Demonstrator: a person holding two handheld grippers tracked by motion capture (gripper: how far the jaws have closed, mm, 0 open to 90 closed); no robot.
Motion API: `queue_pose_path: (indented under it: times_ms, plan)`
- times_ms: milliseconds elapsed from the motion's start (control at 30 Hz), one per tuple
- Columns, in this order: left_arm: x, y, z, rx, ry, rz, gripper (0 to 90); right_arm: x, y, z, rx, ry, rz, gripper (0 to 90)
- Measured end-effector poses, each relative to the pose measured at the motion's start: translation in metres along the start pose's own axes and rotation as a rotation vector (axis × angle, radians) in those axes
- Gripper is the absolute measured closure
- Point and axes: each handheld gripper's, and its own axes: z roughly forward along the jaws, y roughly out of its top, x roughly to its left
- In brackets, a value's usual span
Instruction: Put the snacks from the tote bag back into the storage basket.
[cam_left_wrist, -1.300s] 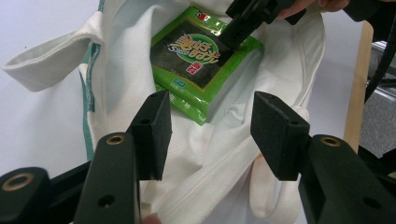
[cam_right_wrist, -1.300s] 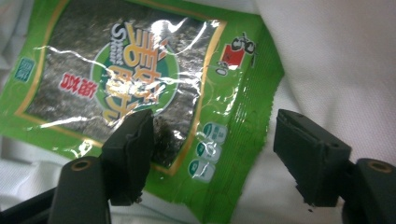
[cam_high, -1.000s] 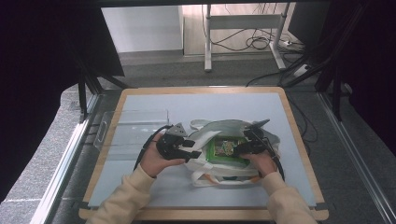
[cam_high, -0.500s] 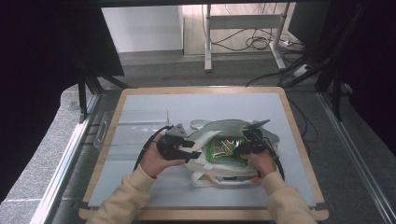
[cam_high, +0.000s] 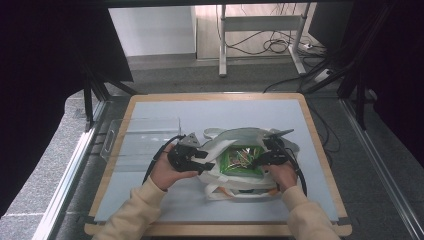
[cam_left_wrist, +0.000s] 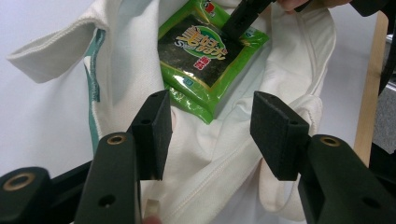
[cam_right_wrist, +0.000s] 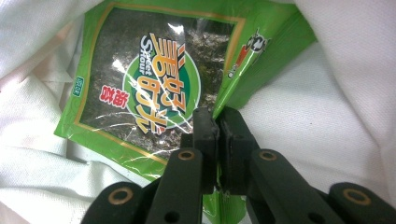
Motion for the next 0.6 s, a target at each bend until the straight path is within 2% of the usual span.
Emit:
queue_pose_path:
  times_ms: [300,567,600]
  plan:
    - [0.002,-0.001,-0.002,-0.004,0.004,-0.006,48.3,0.0,-0.002,-0.009,-0.013,-0.005,-0.038,87.8]
    - [0.003,-0.002,-0.003,0.001,0.008,-0.008,48.3,-0.002,-0.008,-0.026,-0.063,0.015,-0.051,88.1]
    - [0.002,-0.002,-0.003,-0.004,0.007,-0.013,48.3,-0.002,-0.009,-0.029,-0.072,0.019,-0.064,88.1]
